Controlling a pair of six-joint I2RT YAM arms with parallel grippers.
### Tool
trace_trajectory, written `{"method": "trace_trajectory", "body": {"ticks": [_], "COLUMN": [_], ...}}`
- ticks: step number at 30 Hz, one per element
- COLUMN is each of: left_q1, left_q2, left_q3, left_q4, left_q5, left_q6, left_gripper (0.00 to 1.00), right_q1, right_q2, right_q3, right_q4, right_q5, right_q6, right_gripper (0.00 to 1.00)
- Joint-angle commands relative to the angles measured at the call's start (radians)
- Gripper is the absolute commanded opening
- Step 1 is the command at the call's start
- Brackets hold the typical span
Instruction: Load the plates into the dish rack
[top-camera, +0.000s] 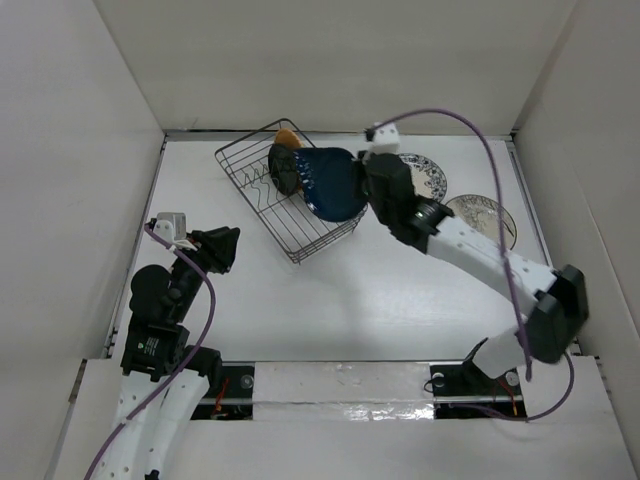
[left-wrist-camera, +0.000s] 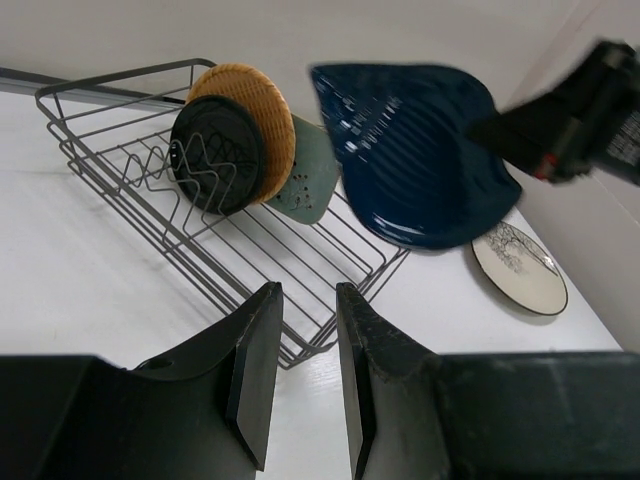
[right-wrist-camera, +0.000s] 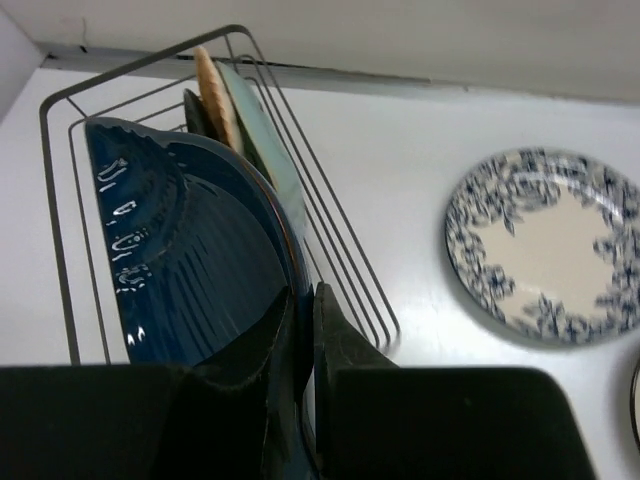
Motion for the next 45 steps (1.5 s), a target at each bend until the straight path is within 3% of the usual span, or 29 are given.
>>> {"method": "trace_trajectory", "body": {"ticks": [1, 8, 12, 15, 20, 33, 45], "left_q1": [-0.005, -0.005, -0.005, -0.005, -0.005, -0.005, -0.005], "left_q2": [-0.014, -0.006, -0.006, 0.002, 0.017, 0.036, 0.043], "left_q3": [0.028, 0.03, 0.03, 0.029, 0.025, 0.022, 0.022], "left_q4": [0.04, 0.03, 0.029, 0.032, 0.038, 0.041, 0.043], "left_q5": [-0.011, -0.023, -0.026, -0.017, 0.0, 0.008, 0.005], "left_q6": [0.007, 0.01, 0.011, 0.01, 0.005, 0.004, 0.004], "left_gripper": [0.25, 0.25, 0.25, 0.25, 0.25, 0.25, 0.25], "right_q1": [0.023, 0.055, 0.077, 0.077, 0.095, 0.158, 0.207], "right_q2": [0.158, 0.655, 0.897, 0.97, 1.033, 1.188, 1.206], "right_q3": [0.305, 0.953, 1.197, 1.286, 1.297, 1.305, 1.17], "right_q4": [0.12, -0.027, 0.021, 0.09, 0.279, 0.503, 0.545], "right_q5": [0.087, 0.165, 0.252, 0.305, 0.332, 0.456, 0.483], "right_q6": [-0.157, -0.322, -0.474, -0.575, -0.713, -0.976, -0.873], "right_gripper": [0.0, 0.0, 0.0, 0.0, 0.0, 0.0, 0.0]}}
